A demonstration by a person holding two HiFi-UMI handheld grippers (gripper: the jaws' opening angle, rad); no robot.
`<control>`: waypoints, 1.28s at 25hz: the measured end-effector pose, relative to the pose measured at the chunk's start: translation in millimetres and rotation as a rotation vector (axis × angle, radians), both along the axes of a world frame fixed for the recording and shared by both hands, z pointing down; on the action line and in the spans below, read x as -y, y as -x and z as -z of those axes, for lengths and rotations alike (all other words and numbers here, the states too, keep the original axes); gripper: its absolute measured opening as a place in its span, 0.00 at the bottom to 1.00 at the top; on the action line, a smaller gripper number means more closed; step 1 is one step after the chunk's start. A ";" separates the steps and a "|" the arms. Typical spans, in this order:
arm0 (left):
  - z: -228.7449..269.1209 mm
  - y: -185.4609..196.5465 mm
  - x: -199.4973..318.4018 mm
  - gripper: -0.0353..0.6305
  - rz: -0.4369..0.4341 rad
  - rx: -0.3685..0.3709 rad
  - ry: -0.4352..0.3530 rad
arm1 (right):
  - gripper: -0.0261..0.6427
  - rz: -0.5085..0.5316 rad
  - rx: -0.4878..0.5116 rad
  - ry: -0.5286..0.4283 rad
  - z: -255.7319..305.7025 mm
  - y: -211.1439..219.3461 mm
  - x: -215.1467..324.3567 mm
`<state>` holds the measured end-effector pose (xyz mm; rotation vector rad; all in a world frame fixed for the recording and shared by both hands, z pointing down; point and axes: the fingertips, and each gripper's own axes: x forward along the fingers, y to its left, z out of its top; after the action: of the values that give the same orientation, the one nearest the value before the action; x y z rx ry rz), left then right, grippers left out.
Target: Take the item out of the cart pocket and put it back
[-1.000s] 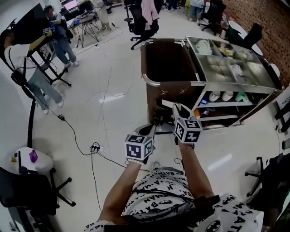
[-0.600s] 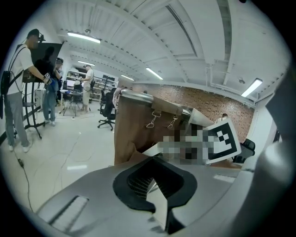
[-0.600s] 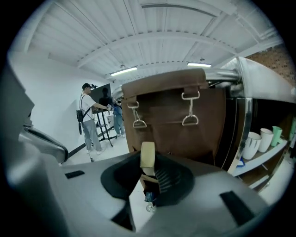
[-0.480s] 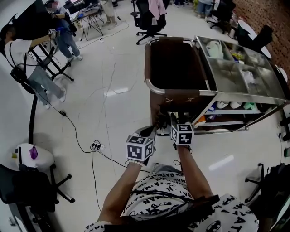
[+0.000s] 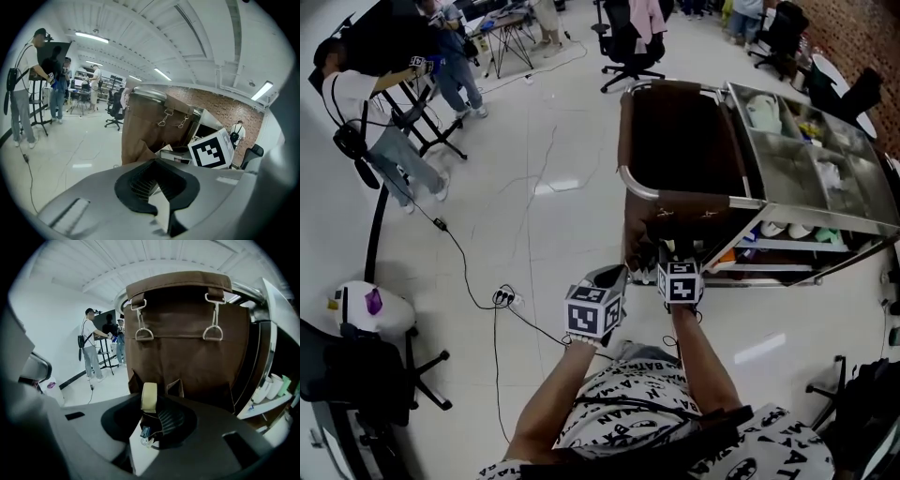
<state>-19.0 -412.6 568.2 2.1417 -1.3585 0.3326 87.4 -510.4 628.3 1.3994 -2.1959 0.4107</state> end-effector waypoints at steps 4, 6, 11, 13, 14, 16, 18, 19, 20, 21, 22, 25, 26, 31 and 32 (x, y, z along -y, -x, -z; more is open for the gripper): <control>9.2 2.4 -11.6 0.06 0.002 -0.002 -0.012 | 0.28 -0.021 0.029 -0.043 25.6 -2.9 -5.9; 14.8 3.2 -19.6 0.06 -0.002 -0.001 -0.017 | 0.28 -0.033 0.052 -0.070 43.9 -2.9 -11.7; 27.9 5.0 -41.6 0.06 -0.018 -0.006 -0.035 | 0.28 -0.054 0.080 -0.125 75.3 -8.2 -38.5; 32.6 8.9 -49.4 0.06 -0.022 -0.007 -0.044 | 0.28 -0.057 0.094 -0.140 85.3 -5.8 -52.7; 34.8 11.0 -53.2 0.06 -0.024 -0.009 -0.048 | 0.28 -0.056 0.098 -0.144 89.0 -3.9 -60.1; 38.8 15.0 -62.1 0.06 -0.027 -0.014 -0.053 | 0.28 -0.052 0.101 -0.144 93.1 0.9 -76.1; 39.9 17.1 -74.1 0.06 -0.030 -0.022 -0.052 | 0.28 -0.049 0.100 -0.133 92.3 4.3 -94.8; 39.4 17.1 -80.9 0.06 -0.032 -0.027 -0.050 | 0.28 -0.048 0.103 -0.124 90.4 5.1 -105.0; 38.7 16.8 -88.0 0.06 -0.034 -0.032 -0.048 | 0.28 -0.046 0.108 -0.115 88.3 5.8 -115.6; 37.8 16.7 -95.6 0.06 -0.037 -0.036 -0.046 | 0.28 -0.043 0.116 -0.106 86.4 6.9 -126.7; 37.0 17.1 -103.7 0.06 -0.039 -0.040 -0.045 | 0.26 -0.038 0.125 -0.098 85.0 8.9 -138.3; 35.2 18.7 -129.0 0.06 -0.042 -0.049 -0.042 | 0.14 -0.020 0.161 -0.079 84.9 14.7 -174.2; 34.5 18.5 -137.2 0.06 -0.043 -0.053 -0.041 | 0.10 -0.014 0.177 -0.072 85.5 15.9 -185.9; 25.9 17.3 -184.2 0.06 -0.054 -0.074 -0.029 | 0.04 0.031 0.251 -0.032 83.7 29.4 -247.9; 24.6 16.7 -195.8 0.06 -0.060 -0.078 -0.026 | 0.04 0.035 0.269 -0.019 82.7 32.7 -261.6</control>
<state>-35.7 -216.7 543.6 2.1966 -1.2636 0.2535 54.7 -248.8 545.5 1.3806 -2.4394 0.5971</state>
